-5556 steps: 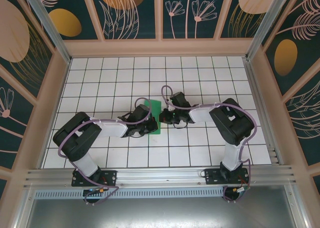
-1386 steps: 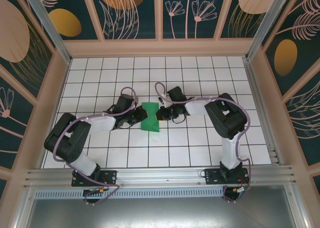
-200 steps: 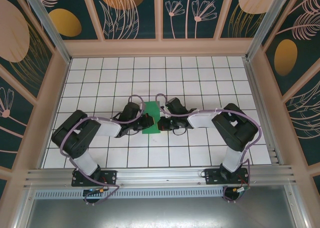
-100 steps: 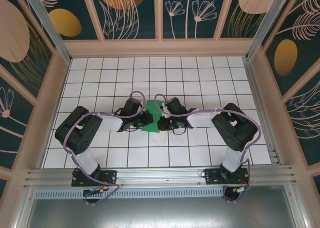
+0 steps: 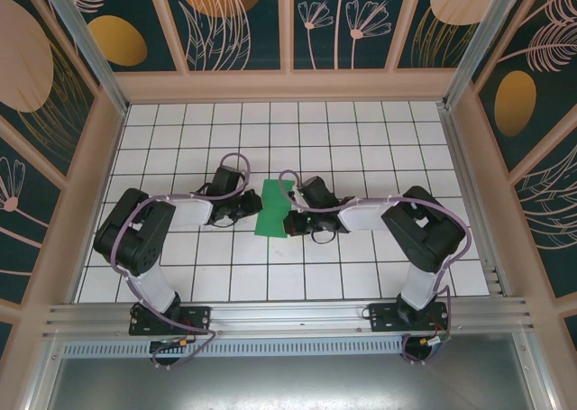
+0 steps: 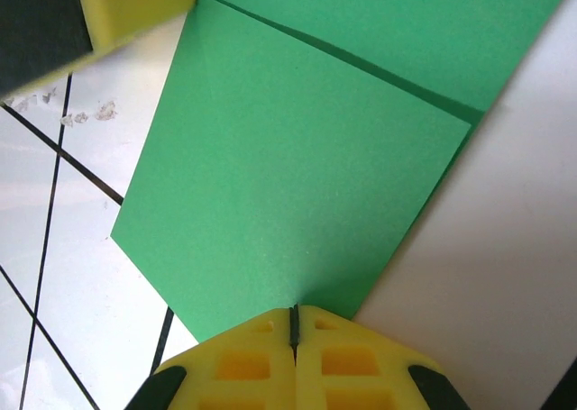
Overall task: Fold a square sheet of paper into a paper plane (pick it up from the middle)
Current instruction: Turn over the paper at the center of the table.
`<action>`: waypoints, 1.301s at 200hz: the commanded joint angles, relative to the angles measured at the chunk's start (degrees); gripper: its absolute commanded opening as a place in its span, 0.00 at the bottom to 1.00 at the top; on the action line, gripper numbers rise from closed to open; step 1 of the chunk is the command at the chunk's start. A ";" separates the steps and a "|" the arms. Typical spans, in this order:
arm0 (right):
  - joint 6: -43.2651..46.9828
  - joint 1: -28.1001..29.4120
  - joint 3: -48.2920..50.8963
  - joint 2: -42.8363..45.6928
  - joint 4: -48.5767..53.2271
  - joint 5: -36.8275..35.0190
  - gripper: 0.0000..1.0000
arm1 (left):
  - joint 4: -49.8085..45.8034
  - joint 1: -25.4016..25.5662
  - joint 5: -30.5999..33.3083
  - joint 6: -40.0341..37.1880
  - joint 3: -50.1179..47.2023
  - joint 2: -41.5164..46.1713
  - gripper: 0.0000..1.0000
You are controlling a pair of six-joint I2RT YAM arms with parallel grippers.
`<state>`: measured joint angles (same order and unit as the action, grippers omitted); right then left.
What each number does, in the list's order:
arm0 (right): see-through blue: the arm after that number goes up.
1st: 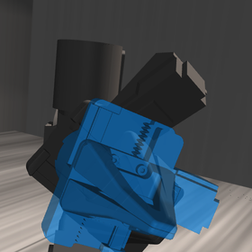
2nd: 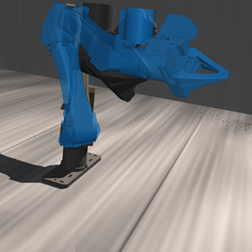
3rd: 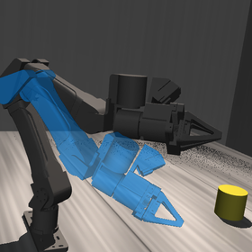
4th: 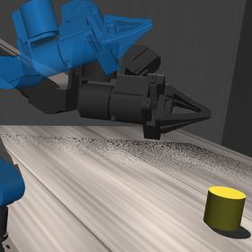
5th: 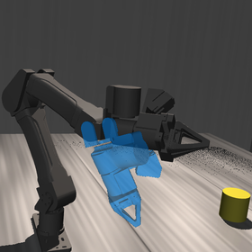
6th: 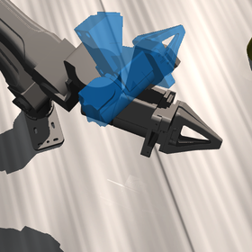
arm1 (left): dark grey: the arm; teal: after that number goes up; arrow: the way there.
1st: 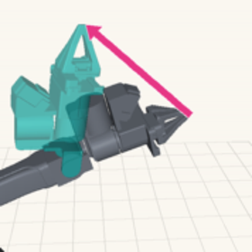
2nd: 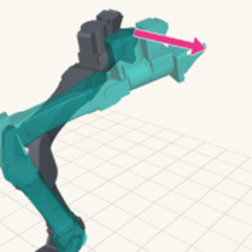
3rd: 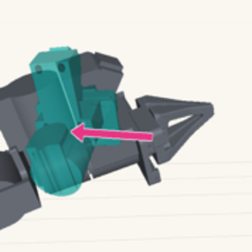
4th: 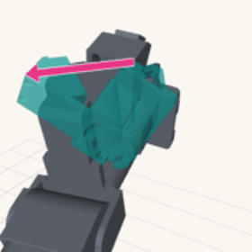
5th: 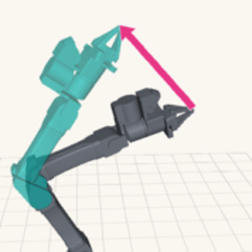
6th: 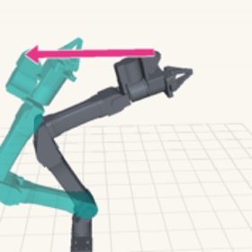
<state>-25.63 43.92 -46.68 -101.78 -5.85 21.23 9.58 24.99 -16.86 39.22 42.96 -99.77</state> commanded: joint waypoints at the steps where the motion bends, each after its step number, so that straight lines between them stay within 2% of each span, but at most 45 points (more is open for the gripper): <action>1: 2.17 -0.37 4.24 -1.05 10.46 -4.12 0.00 | -5.14 -2.71 8.16 -3.58 1.80 -1.82 0.13; 45: 4.27 -0.39 6.09 2.44 11.77 -2.84 0.00 | -6.43 -2.84 7.71 -4.49 4.34 -0.02 0.16; 76: 0.49 -0.74 4.90 9.29 8.27 -0.68 0.00 | -4.01 -2.84 4.56 -0.76 1.22 6.34 0.32; 106: -5.55 -3.30 4.75 14.78 1.59 -2.14 0.21 | 0.15 -2.67 1.85 5.16 -3.92 12.34 0.54; 125: -6.80 -5.47 5.28 15.19 -0.54 -2.75 0.34 | 1.89 -2.33 0.96 7.99 -6.80 15.86 0.66; 147: -6.13 -7.00 4.89 12.77 -1.35 -1.77 0.42 | 4.23 -1.73 -0.10 10.60 -9.85 19.67 0.78; 197: -2.66 -7.30 2.31 6.02 -2.64 2.67 0.41 | 9.08 1.64 -2.55 13.50 -13.34 22.96 0.98; 216: -2.08 -7.27 2.14 4.97 -3.19 2.90 0.40 | 10.55 3.04 -2.73 14.26 -13.60 22.29 0.99; 260: -2.12 -7.36 1.79 3.12 -5.05 5.29 0.30 | 14.05 5.13 -4.22 16.48 -13.75 19.22 0.99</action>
<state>-28.51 36.73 -43.16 -96.95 -8.21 24.23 19.38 29.23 -19.35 53.54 29.98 -78.85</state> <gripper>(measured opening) 0.314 0.985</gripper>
